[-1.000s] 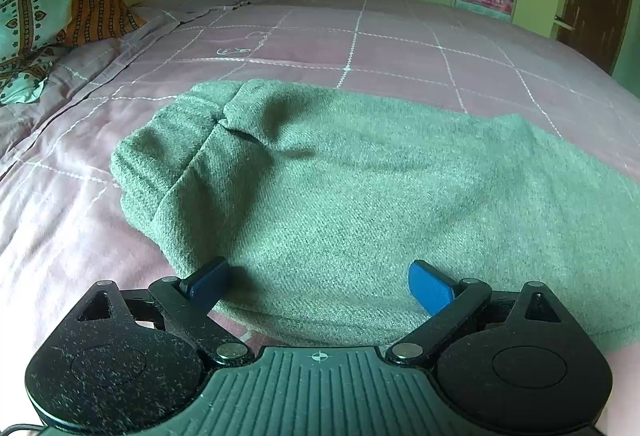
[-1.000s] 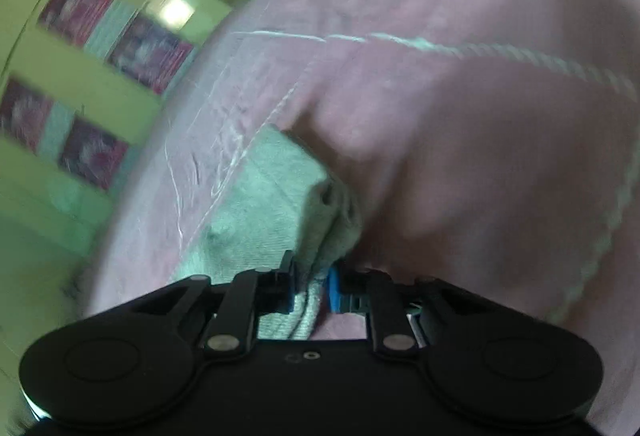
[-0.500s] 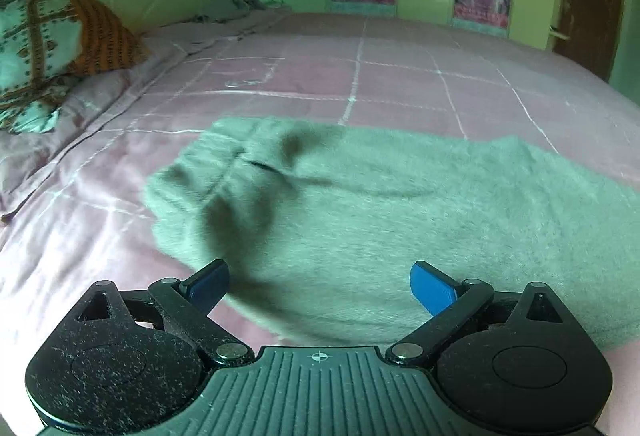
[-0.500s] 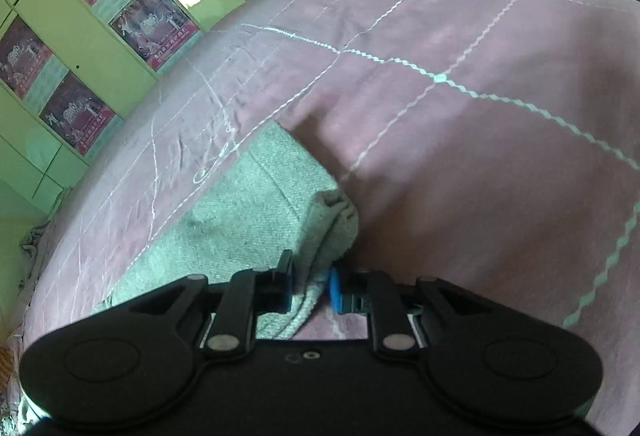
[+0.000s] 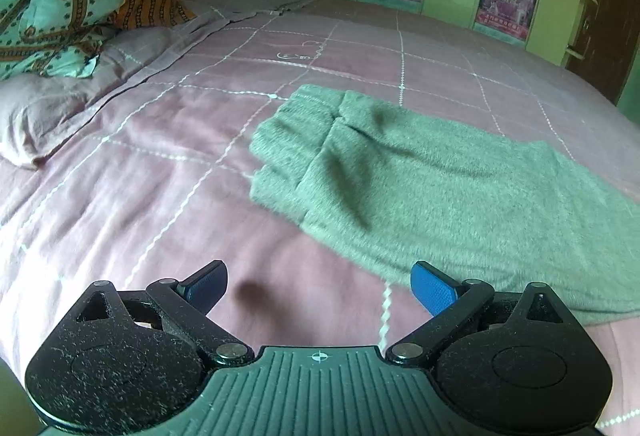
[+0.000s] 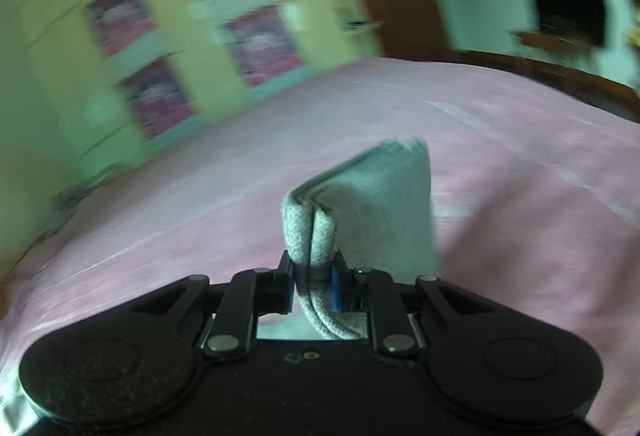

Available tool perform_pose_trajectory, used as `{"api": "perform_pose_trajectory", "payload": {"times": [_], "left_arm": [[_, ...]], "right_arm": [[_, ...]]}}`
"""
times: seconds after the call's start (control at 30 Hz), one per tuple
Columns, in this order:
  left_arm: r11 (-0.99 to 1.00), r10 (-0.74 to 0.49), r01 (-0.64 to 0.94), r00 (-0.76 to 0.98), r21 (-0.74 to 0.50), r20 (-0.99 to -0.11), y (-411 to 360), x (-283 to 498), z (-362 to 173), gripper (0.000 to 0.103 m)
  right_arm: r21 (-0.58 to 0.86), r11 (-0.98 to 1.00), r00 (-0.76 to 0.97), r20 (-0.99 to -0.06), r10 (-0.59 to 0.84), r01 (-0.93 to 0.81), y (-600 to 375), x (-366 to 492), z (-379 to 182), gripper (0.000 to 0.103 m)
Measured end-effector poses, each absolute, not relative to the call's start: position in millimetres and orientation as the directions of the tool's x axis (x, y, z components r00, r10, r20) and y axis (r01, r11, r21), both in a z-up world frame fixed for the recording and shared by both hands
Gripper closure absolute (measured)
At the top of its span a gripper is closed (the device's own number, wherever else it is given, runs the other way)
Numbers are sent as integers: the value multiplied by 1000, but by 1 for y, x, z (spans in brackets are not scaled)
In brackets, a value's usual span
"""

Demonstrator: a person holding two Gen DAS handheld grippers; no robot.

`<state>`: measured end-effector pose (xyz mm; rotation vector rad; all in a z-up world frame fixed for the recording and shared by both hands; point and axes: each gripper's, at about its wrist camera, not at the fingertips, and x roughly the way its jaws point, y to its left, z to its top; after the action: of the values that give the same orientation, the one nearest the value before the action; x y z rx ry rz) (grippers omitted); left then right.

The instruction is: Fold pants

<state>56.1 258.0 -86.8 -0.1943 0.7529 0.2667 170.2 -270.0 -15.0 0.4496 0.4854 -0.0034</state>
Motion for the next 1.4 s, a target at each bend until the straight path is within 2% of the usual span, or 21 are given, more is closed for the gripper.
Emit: {"api": "perform_pose_trajectory", "payload": {"times": [0.17,0.23,0.3,0.37,0.43,0.6,0.63,0.73,0.77,0.8,0.83,0.87,0.9,0.97,1.1,1.13,1.2,1.27,1.4], "left_arm": [[955,154,-287,695,-76,-702,260,27,-97,5],[947,157,-307,700,-95,-697,265,14,-101,5],[936,151,-326,707,-129,-691,271,4,-105,5],[933,146,-329,713,-144,-685,273,-1,-108,5],[936,144,-323,716,-142,-683,273,-1,-107,5],[934,136,-321,725,-156,-675,270,1,-105,5],[937,135,-315,725,-152,-675,268,2,-104,5],[942,129,-301,727,-145,-674,263,3,-100,5],[945,128,-295,729,-140,-672,260,4,-97,6],[948,131,-289,733,-131,-667,257,5,-94,6],[951,132,-282,737,-124,-663,254,5,-90,6],[954,131,-274,741,-118,-659,251,7,-87,6],[957,130,-266,748,-114,-651,246,8,-82,6],[962,120,-245,771,-118,-625,234,13,-71,6],[981,29,-132,820,-140,-571,187,36,-50,7],[986,3,-95,834,-139,-551,171,43,-44,12],[987,-71,-18,848,-163,-525,134,63,-36,47],[975,-161,56,844,-215,-512,95,86,-35,53],[962,-261,166,794,-218,-549,26,125,-54,53]], "right_arm": [[405,899,829,-437,349,-165,-139,192,-12,87],[405,872,741,-489,460,-274,-89,197,-29,87],[372,845,602,-593,534,-384,-41,198,-61,86],[210,868,548,-702,455,-450,-7,187,-89,85],[167,872,583,-684,439,-461,-4,187,-91,83],[160,860,584,-673,454,-484,0,165,-87,80],[151,853,584,-669,460,-499,6,160,-87,75],[166,792,528,-662,531,-588,20,139,-85,40],[167,773,534,-633,560,-612,21,130,-81,41],[163,774,557,-607,568,-612,18,124,-77,49],[191,776,567,-583,582,-601,11,123,-75,85],[236,786,568,-578,586,-571,2,125,-73,97],[242,808,593,-573,566,-537,-7,125,-72,94],[204,845,657,-548,517,-495,-29,121,-68,94],[185,911,759,-506,409,-368,-95,113,-60,94],[182,928,780,-503,372,-325,-112,112,-59,94],[172,957,822,-490,290,-236,-148,108,-57,94],[174,970,845,-482,232,-168,-174,106,-59,94],[183,971,829,-511,225,-151,-191,110,-79,94]]}}
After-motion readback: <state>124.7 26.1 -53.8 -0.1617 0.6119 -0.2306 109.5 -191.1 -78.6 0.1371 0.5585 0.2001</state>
